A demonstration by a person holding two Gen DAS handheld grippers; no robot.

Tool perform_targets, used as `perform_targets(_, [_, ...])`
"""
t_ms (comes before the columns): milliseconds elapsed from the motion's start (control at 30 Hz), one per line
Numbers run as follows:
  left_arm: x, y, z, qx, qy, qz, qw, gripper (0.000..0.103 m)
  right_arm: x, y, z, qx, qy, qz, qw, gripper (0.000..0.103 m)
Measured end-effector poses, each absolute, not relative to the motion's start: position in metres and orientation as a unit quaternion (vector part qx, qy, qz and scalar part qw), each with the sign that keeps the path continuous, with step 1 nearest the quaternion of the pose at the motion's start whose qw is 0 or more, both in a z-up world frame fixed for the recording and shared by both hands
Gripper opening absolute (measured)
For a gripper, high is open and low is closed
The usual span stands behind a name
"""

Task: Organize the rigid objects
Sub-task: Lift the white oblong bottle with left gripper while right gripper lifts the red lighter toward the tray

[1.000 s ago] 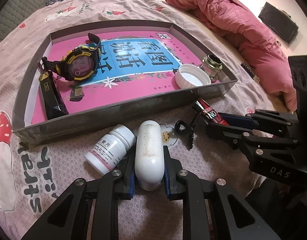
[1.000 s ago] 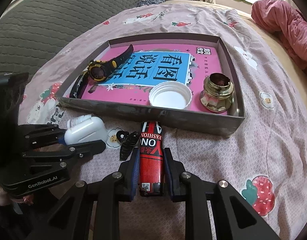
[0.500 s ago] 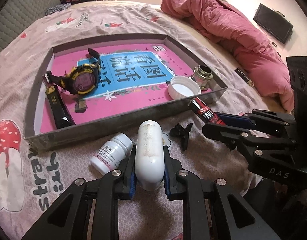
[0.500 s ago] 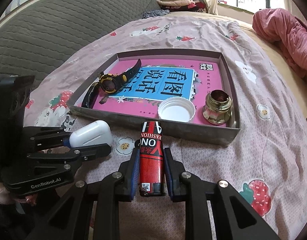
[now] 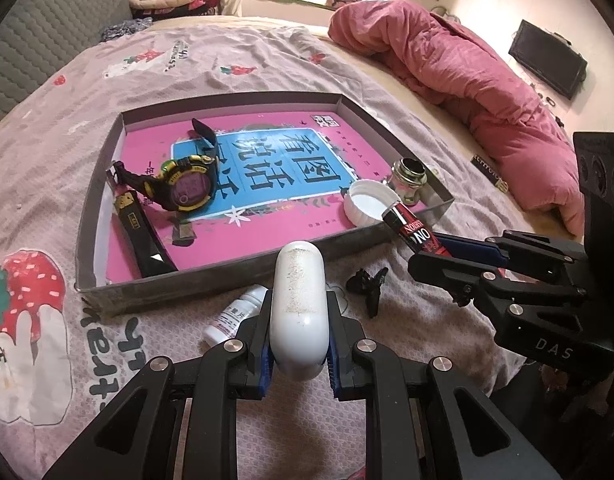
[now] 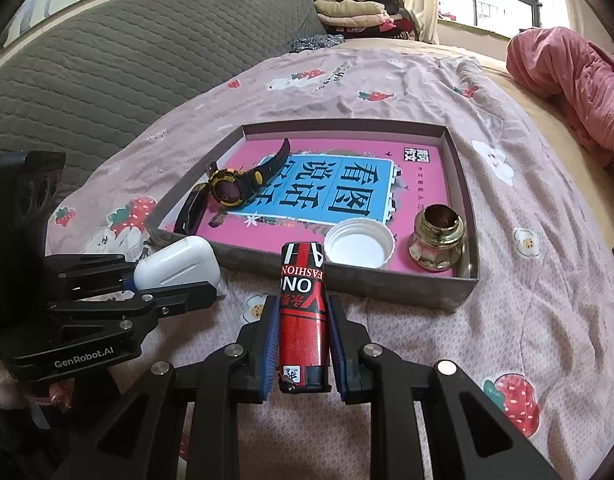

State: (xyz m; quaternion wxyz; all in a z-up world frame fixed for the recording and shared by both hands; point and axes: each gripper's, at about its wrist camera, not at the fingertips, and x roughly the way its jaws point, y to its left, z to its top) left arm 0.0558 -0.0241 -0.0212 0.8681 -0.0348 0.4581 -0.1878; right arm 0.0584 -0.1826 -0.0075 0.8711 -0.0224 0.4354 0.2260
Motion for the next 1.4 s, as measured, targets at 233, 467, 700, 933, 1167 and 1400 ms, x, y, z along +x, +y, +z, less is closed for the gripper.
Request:
perform_targets(233, [0.057,-0.018,-0.017,-0.040,0.450,-0.181,0.873,0.021,0.057,-0.180,-0.004,-0.024,0.427,0.232,0.874,0.024])
perform_targets(467, [0.060,-0.010,-0.012,-0.052,0.439,-0.172,0.880,0.021,0.060,-0.180,-0.001,-0.017,0.418,0.232,0.878,0.024])
perform_targets(700, [0.062,-0.005,-0.006,-0.052,0.424,-0.164,0.889,0.021,0.062,-0.178,0.001,-0.016,0.411,0.230,0.882,0.024])
perform_targets(933, [0.067,-0.003,-0.007,-0.053,0.423,-0.160,0.890,0.021,0.066,-0.180,0.001,-0.009,0.408,0.227,0.884,0.024])
perform_targets(1167, [0.073,0.000,-0.009,-0.058,0.423,-0.156,0.891,0.021,0.069,-0.181,0.002,-0.008,0.401,0.222,0.889,0.024])
perform_targets(1400, [0.082,0.006,-0.010,-0.064,0.425,-0.147,0.891,0.021,0.074,-0.184,0.005,-0.003,0.394,0.217,0.893,0.024])
